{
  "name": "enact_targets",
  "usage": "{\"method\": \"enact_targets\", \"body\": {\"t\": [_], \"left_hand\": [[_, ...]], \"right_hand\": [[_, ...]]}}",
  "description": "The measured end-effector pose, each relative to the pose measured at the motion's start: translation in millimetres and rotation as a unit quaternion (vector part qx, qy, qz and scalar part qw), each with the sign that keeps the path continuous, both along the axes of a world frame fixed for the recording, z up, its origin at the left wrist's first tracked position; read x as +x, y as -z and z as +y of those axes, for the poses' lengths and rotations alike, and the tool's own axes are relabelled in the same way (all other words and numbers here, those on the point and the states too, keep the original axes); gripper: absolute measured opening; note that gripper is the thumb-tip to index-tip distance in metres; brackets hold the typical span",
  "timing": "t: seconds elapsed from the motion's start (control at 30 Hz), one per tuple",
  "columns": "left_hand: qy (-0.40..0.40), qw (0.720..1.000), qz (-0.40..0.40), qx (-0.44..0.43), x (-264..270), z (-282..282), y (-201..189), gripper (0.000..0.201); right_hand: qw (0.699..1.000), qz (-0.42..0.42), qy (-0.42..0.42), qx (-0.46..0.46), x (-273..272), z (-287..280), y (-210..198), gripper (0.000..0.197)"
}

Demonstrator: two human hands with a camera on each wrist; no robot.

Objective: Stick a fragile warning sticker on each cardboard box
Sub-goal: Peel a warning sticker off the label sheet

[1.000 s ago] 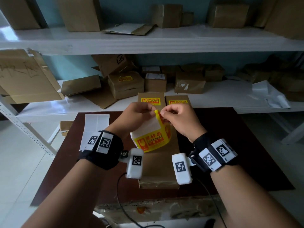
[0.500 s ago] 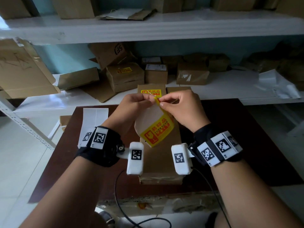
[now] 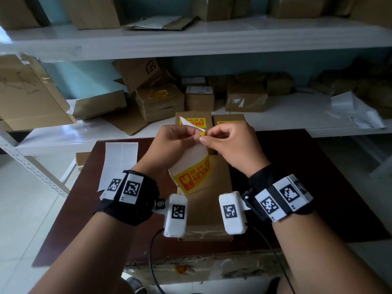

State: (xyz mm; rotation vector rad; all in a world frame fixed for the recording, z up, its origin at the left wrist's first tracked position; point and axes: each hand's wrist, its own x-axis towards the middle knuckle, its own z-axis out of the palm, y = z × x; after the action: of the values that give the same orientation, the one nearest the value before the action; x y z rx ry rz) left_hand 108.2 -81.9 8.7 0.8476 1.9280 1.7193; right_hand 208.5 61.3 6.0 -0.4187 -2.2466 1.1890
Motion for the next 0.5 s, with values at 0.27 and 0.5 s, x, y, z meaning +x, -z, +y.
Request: {"method": "enact_targets", "body": {"t": [0.27, 0.5], "left_hand": [[-0.006, 1.0, 0.019, -0.011, 1.6, -2.1, -1.0, 0.01], [0.003, 1.0, -0.008, -0.029, -2.3, -3.3, -0.7, 0.013]], "right_hand": [[0.998, -0.003, -0.025, -0.06, -2.6, 4.7, 2.7, 0.01], [0.998, -0.007, -0.028, -0.062, -5.1, 3.1, 5.6, 0.011]]}}
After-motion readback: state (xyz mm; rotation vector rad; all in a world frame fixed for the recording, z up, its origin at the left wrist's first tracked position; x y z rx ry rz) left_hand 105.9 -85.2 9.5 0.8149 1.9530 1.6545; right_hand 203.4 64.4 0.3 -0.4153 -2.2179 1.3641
